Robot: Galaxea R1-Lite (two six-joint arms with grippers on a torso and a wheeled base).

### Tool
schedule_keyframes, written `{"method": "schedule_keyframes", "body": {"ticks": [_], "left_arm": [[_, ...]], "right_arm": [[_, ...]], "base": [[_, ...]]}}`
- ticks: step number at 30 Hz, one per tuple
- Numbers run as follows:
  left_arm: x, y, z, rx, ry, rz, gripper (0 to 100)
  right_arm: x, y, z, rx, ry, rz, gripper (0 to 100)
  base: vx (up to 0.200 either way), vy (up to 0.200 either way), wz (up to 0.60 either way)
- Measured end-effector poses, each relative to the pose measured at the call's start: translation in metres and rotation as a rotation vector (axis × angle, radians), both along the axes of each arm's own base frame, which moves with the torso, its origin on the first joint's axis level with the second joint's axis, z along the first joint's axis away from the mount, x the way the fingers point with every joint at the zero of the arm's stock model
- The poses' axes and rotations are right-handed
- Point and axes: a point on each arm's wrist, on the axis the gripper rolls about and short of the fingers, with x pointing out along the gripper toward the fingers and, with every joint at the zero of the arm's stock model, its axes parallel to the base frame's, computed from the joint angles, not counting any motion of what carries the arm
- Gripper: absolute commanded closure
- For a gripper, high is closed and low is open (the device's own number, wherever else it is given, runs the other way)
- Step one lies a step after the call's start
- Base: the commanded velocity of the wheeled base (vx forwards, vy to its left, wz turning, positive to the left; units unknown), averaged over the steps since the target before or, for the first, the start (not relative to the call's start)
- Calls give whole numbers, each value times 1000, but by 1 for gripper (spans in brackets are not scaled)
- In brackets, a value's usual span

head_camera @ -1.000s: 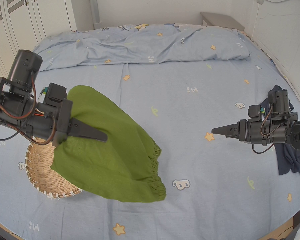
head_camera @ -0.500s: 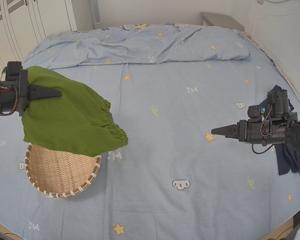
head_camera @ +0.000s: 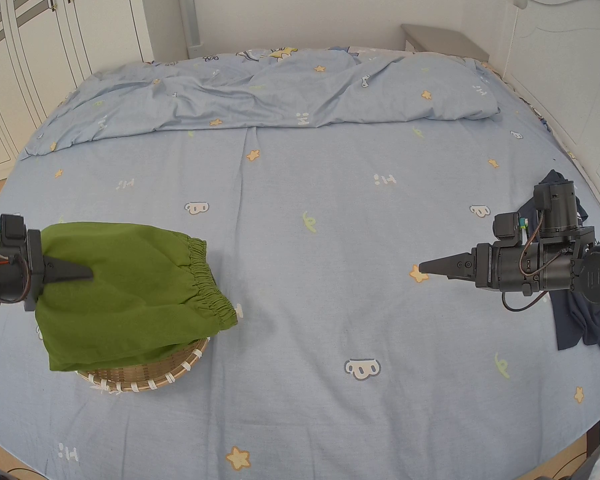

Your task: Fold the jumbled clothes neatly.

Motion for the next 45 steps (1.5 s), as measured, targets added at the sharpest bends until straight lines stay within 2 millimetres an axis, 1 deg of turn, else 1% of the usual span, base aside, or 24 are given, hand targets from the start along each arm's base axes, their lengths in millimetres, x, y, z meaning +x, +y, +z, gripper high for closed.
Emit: {"method": "schedule_keyframes", "body": {"ticks": [4, 12, 13, 20, 27, 30, 33, 38, 41, 45], "left_arm": [[-2, 20, -26, -22, 96, 86, 100], [8, 34, -50, -46, 205, 134, 100], [10, 34, -51, -46, 214, 136, 0], [19, 38, -56, -48, 299, 151, 0], [28, 40, -49, -31, 357, 169, 0], [26, 40, -43, -33, 371, 170, 0], [16, 36, -32, -26, 416, 182, 0], [-10, 28, -2, 54, 455, 242, 0], [-27, 23, 17, 100, 400, 270, 0], [-51, 14, 38, 143, 300, 290, 0]], "right_arm": [[-5, 2, 3, 2, -7, 12, 0], [-15, 5, 11, 9, -29, 29, 0], [-16, 5, 12, 9, -32, 30, 0], [-18, 5, 15, 12, -41, 32, 0], [-19, 6, 16, 13, -45, 35, 0], [-19, 6, 16, 13, -45, 35, 0], [-20, 6, 17, 13, -51, 35, 0], [-24, 3, 21, 11, -65, 23, 0], [-33, -1, 25, -5, -87, -10, 0], [-53, -8, 30, -38, -124, -62, 0]], "base": [[0, 0, 0], [0, 0, 0], [0, 0, 0], [0, 0, 0], [0, 0, 0], [0, 0, 0], [0, 0, 0], [0, 0, 0], [0, 0, 0], [0, 0, 0]]}}
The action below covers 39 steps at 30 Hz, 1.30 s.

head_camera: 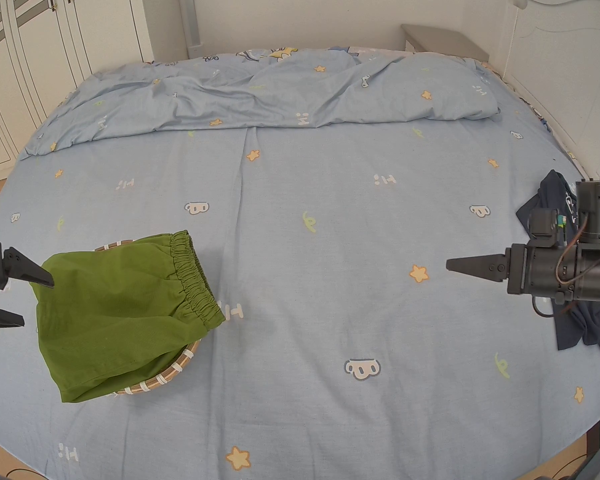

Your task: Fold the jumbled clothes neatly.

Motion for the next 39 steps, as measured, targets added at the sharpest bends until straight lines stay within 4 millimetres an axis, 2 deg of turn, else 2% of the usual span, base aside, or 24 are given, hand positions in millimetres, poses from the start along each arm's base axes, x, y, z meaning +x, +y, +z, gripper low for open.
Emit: {"method": "schedule_keyframes", "body": {"ticks": [6, 12, 16, 19, 23, 27, 31, 36, 39], "left_arm": [[-51, -25, 24, 67, -156, -42, 0], [-116, -52, 28, 107, -298, -165, 0], [-158, -61, 17, 119, -364, -257, 0], [-180, -62, 3, 130, -388, -288, 0], [-205, -62, -28, 158, -393, -284, 0], [-220, -62, -59, 182, -398, -267, 0], [-224, -62, -87, 207, -424, -252, 0], [-213, -60, -121, 291, -515, -205, 0], [-201, -57, -131, 361, -635, -149, 0]], "right_arm": [[-52, -15, 3, -70, -103, -43, 0], [-114, -34, 0, -133, -229, -113, 0], [-154, -47, -8, -167, -289, -163, 0], [-179, -54, -16, -191, -297, -189, 0], [-213, -64, -33, -223, -277, -215, 0], [-236, -69, -46, -228, -304, -238, 0], [-249, -72, -56, -220, -348, -257, 0], [-257, -75, -74, -223, -394, -302, 0], [-258, -76, -81, -221, -428, -337, 0]], "base": [[0, 0, 0], [0, 0, 0], [0, 0, 0], [0, 0, 0], [0, 0, 0], [0, 0, 0], [0, 0, 0], [0, 0, 0], [0, 0, 0]]}}
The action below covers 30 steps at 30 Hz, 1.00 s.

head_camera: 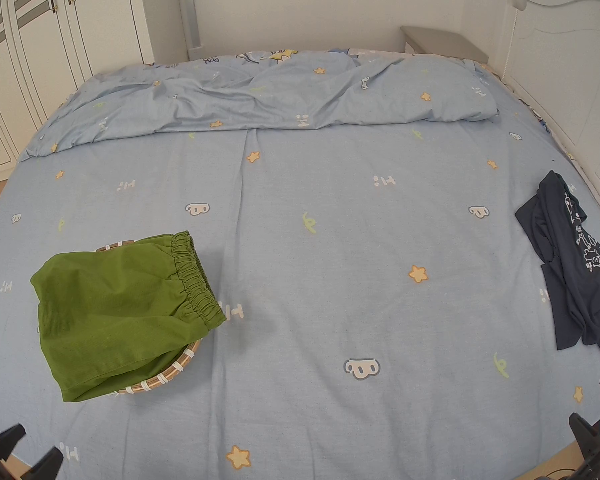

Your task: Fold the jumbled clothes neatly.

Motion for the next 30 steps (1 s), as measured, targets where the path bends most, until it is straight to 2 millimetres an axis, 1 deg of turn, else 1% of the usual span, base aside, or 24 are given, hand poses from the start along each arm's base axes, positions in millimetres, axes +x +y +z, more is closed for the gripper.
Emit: {"method": "schedule_keyframes", "body": {"ticks": [6, 9, 13, 16, 20, 25, 28, 30], "left_arm": [[16, 4, -16, 101, -262, 58, 0], [21, 5, -30, 134, -319, 75, 0], [23, 5, -44, 158, -328, 84, 0], [23, 6, -49, 187, -328, 89, 0], [23, 6, -53, 259, -319, 71, 0], [24, 6, -55, 256, -279, 44, 0], [25, 7, -54, 241, -265, 86, 0], [25, 8, -53, 245, -273, 156, 0]], "right_arm": [[0, -1, -10, 46, -41, -75, 0], [0, -1, -14, 63, -52, -143, 0], [-1, 0, -19, 38, -85, -260, 0], [-3, 1, -20, -12, -117, -307, 0], [-3, 2, -25, -69, -150, -296, 0], [-4, 2, -26, -51, -165, -279, 0], [-4, 2, -26, -35, -175, -294, 0], [-5, 1, -26, -32, -179, -301, 0]], "base": [[0, 0, 0], [0, 0, 0], [0, 0, 0], [0, 0, 0], [0, 0, 0], [0, 0, 0], [0, 0, 0], [0, 0, 0]]}}
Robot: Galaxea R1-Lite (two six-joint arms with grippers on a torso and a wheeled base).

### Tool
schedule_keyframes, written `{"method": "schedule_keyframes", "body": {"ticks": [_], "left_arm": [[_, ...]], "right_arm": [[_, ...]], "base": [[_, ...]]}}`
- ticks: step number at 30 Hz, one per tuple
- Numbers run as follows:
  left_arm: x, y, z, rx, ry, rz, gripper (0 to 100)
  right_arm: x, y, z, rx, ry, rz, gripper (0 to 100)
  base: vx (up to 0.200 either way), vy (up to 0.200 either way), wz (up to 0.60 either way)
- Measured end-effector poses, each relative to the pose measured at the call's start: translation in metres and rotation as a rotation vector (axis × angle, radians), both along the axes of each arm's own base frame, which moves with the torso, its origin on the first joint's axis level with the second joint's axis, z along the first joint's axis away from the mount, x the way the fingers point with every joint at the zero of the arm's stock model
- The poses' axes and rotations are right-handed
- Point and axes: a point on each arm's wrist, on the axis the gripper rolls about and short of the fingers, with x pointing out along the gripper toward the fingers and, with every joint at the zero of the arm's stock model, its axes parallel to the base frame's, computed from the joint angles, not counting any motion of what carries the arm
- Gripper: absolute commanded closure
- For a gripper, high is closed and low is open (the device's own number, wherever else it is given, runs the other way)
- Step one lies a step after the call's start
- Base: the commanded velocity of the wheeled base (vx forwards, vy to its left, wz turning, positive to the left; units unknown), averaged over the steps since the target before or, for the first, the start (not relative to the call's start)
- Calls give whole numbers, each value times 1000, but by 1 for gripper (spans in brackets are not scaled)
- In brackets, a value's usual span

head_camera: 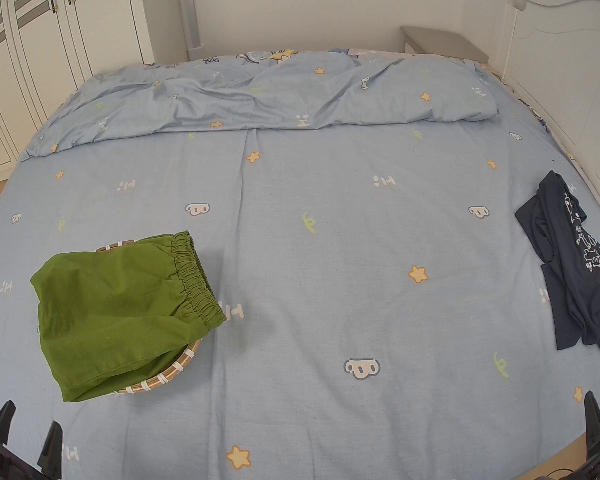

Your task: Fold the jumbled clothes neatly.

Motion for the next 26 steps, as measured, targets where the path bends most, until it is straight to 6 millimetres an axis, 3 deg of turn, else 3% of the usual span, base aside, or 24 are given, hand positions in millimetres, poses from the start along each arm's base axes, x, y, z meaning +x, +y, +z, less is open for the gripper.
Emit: {"method": "schedule_keyframes", "body": {"ticks": [5, 12, 26], "left_arm": [[-1, 2, 1, -3, -41, 82, 0], [-1, -1, 0, 97, -41, -43, 0], [-2, -1, -1, 24, -40, -34, 0]], "right_arm": [[0, 0, 1, 4, -8, -7, 0], [0, 0, 1, -5, -9, 1, 0], [0, 0, 1, -14, -10, 0, 0]], "base": [[0, 0, 0], [0, 0, 0], [0, 0, 0]]}}
